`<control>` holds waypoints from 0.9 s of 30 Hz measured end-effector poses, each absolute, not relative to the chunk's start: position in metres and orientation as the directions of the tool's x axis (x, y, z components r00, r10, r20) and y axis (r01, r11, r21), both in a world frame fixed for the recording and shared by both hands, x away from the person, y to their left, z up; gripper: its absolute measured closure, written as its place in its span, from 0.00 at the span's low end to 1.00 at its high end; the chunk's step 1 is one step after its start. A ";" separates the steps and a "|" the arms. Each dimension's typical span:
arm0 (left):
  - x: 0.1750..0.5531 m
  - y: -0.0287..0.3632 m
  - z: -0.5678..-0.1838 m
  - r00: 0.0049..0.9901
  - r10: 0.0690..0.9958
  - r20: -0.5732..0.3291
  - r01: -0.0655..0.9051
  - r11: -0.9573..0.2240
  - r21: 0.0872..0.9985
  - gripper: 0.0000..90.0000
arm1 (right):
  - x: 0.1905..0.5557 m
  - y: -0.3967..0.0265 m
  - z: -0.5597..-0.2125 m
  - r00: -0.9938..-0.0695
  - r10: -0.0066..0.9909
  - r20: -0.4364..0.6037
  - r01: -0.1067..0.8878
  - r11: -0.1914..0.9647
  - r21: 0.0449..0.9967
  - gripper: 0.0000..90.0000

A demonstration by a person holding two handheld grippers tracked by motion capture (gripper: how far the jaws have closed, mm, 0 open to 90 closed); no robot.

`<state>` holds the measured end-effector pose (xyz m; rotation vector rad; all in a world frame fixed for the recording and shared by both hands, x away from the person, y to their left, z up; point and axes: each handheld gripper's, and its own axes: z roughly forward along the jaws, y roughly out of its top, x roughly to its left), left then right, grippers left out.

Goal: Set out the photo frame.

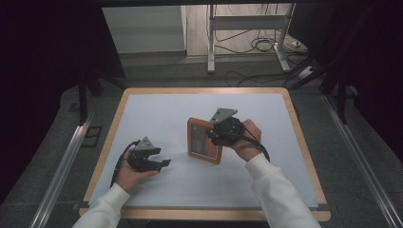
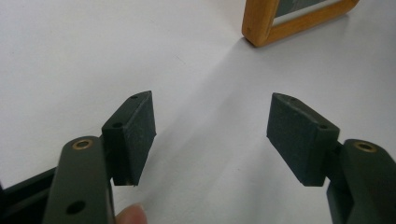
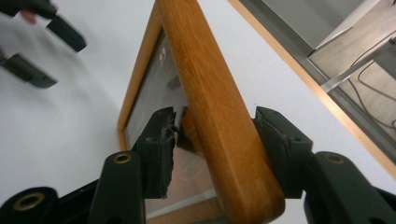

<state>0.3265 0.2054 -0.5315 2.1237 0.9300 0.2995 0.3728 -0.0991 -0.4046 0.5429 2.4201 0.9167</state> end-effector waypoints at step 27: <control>0.326 0.205 -0.532 0.708 0.700 -0.094 0.519 -0.426 0.741 0.35 | 0.396 -0.121 -0.415 -0.711 0.684 -0.162 0.321 0.521 0.791 0.24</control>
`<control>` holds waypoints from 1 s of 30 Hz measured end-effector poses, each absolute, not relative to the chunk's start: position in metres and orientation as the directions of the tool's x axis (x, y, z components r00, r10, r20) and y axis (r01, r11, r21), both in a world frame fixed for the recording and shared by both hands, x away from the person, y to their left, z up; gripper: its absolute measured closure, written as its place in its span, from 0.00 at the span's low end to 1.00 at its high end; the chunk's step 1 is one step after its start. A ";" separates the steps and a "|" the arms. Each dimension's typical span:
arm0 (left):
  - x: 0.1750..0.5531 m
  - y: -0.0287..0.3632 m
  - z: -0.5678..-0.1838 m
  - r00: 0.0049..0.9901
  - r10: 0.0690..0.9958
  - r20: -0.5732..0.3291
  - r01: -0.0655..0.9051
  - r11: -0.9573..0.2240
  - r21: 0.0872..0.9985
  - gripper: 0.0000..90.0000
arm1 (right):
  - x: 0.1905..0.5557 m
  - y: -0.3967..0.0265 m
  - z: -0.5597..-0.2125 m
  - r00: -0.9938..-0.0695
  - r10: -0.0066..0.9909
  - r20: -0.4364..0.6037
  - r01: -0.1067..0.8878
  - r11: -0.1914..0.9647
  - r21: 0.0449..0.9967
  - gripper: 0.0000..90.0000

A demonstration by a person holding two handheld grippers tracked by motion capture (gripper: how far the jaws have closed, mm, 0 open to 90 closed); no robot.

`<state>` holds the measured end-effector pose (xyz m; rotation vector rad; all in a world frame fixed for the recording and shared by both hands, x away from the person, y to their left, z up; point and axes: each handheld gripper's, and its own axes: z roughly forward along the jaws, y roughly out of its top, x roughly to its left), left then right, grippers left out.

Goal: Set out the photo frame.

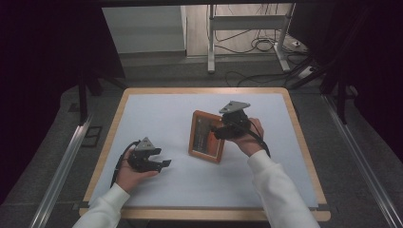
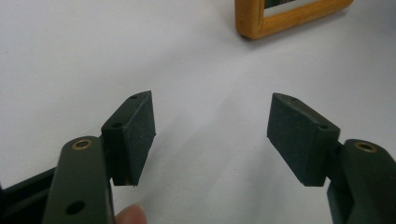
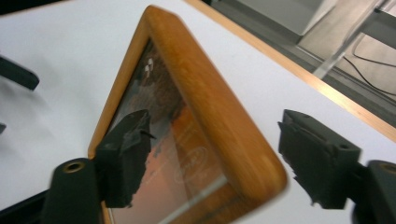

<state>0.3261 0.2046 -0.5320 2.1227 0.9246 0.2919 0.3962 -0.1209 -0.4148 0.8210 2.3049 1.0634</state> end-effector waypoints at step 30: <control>0.323 0.199 -0.529 0.707 0.702 -0.087 0.515 -0.427 0.743 0.34 | 0.306 -0.174 -0.483 -0.762 0.648 -0.011 0.368 0.447 0.816 1.00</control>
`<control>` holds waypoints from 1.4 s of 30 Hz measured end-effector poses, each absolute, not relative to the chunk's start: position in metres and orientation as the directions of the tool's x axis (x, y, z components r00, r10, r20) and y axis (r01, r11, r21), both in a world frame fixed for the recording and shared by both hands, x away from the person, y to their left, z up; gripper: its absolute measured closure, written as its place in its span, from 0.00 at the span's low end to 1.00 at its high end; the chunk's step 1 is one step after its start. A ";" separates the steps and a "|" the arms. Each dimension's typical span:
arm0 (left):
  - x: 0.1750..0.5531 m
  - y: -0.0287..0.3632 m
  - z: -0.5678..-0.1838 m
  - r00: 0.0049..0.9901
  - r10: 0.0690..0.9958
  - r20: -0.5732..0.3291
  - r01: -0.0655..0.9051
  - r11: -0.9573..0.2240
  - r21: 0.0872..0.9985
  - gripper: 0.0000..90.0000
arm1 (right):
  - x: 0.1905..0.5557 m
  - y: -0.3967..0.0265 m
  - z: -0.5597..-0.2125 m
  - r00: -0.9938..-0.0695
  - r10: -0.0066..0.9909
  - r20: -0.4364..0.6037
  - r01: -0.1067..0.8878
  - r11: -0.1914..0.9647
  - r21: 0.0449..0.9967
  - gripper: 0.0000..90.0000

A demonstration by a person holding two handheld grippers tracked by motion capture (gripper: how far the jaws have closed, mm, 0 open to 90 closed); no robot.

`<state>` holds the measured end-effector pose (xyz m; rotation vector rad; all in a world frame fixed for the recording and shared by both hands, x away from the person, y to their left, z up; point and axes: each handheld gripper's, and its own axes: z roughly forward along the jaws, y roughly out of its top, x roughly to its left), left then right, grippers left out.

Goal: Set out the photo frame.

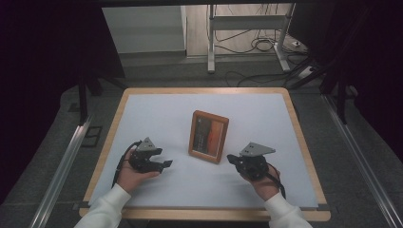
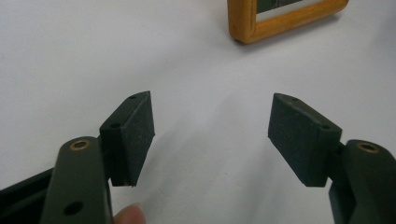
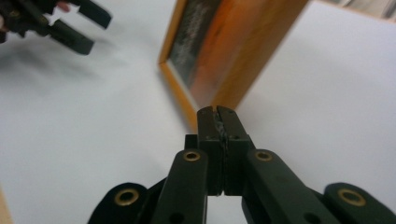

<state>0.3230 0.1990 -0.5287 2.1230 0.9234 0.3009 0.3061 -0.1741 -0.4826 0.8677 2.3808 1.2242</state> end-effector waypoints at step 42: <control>0.323 0.198 -0.529 0.710 0.698 -0.090 0.515 -0.428 0.743 0.34 | 0.337 -0.140 -0.525 -0.770 0.634 -0.066 0.392 0.552 0.736 1.00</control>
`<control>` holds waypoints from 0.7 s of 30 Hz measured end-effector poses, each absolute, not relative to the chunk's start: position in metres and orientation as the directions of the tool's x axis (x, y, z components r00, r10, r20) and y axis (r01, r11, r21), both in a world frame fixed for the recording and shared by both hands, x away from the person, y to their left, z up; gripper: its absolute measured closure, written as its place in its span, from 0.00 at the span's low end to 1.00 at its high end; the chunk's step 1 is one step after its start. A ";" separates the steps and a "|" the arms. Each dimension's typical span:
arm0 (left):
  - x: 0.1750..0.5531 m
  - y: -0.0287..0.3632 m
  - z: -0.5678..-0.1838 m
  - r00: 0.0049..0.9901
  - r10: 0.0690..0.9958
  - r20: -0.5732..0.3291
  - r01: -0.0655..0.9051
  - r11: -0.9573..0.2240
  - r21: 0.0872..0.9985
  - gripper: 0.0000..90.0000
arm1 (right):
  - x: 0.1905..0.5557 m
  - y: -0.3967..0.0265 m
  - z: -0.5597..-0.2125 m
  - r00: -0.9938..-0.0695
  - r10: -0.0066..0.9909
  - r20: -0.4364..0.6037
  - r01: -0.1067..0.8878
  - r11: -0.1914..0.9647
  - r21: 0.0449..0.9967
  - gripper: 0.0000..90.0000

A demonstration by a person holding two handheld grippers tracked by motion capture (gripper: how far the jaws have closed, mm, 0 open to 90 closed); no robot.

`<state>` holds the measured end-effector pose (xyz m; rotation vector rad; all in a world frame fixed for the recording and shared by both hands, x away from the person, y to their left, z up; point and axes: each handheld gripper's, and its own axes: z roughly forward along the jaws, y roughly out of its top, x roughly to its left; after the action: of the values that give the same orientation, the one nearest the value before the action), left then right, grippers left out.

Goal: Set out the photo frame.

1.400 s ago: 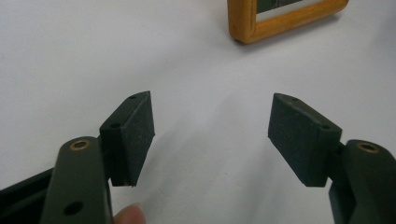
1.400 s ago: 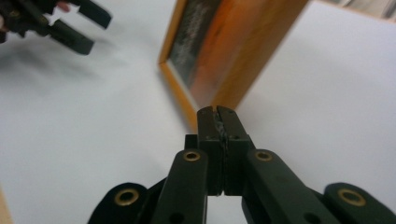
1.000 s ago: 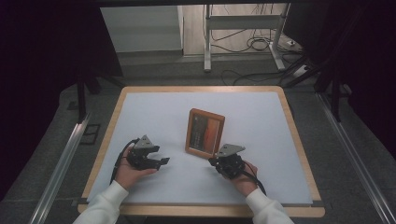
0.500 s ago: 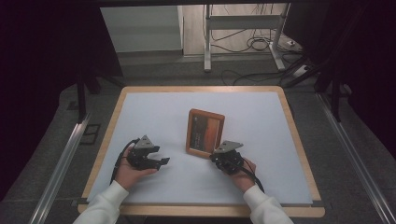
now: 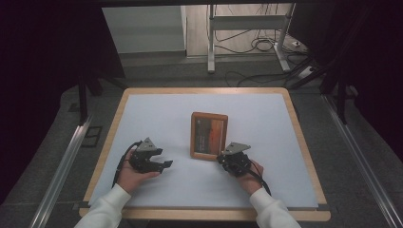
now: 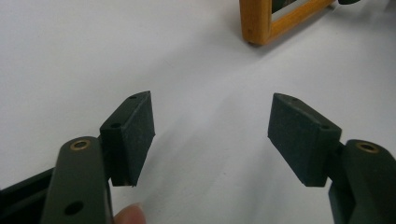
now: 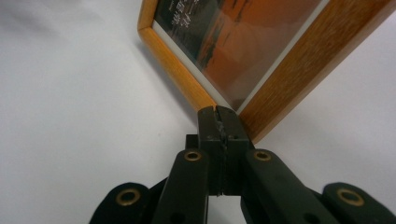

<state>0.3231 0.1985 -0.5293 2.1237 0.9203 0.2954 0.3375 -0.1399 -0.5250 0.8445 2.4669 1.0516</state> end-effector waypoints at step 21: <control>0.324 0.198 -0.529 0.708 0.700 -0.089 0.516 -0.427 0.743 0.34 | 0.339 -0.145 -0.525 -0.764 0.642 -0.069 0.394 0.548 0.737 1.00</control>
<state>0.3236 0.1979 -0.5294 2.1233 0.9224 0.2974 0.3393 -0.1445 -0.5253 0.8529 2.4570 1.0486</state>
